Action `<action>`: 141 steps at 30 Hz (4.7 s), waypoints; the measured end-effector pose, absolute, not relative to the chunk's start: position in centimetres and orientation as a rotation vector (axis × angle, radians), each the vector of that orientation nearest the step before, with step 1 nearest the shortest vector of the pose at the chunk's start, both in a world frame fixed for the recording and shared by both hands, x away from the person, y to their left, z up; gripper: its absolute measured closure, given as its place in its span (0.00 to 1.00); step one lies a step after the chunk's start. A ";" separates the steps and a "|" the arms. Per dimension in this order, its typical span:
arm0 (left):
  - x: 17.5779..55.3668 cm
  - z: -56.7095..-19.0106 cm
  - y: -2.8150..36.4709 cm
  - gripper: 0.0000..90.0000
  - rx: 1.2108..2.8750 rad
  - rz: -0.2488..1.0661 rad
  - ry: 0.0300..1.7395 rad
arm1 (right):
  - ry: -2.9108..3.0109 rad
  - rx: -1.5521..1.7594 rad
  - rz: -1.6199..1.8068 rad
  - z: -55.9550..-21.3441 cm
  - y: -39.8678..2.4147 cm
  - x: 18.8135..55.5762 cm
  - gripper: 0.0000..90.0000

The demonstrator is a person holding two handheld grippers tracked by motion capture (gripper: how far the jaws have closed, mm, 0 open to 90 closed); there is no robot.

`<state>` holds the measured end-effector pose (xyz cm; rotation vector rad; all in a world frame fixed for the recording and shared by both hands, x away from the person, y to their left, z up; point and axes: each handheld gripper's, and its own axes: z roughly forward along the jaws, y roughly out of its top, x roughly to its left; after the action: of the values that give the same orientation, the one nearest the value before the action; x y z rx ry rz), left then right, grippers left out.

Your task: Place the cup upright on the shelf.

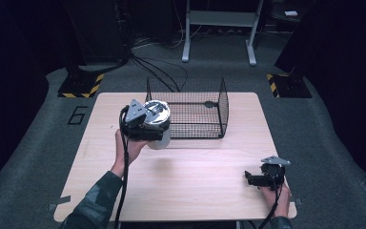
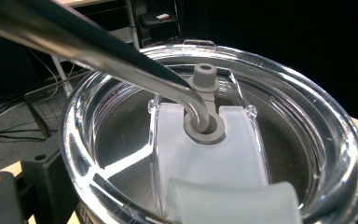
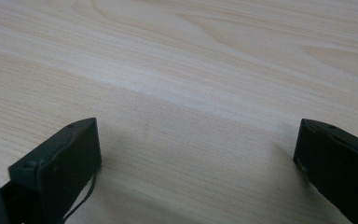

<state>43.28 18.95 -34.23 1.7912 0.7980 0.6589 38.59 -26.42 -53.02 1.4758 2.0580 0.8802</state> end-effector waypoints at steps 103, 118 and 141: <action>57.8 -34.3 11.1 0.04 1.749 0.651 0.995 | 2.061 1.477 0.885 -53.0 -26.4 38.6 0.00; 58.7 -36.2 9.9 0.04 1.761 0.639 1.045 | 2.056 1.476 0.887 -53.0 -26.4 38.6 0.00; 60.1 -39.4 9.5 0.04 1.771 0.591 1.156 | 2.060 1.475 0.889 -53.0 -26.4 38.6 0.00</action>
<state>60.08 9.47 -39.40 1.7713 1.1562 0.5913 38.58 -26.38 -53.01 1.4746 2.0600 0.8887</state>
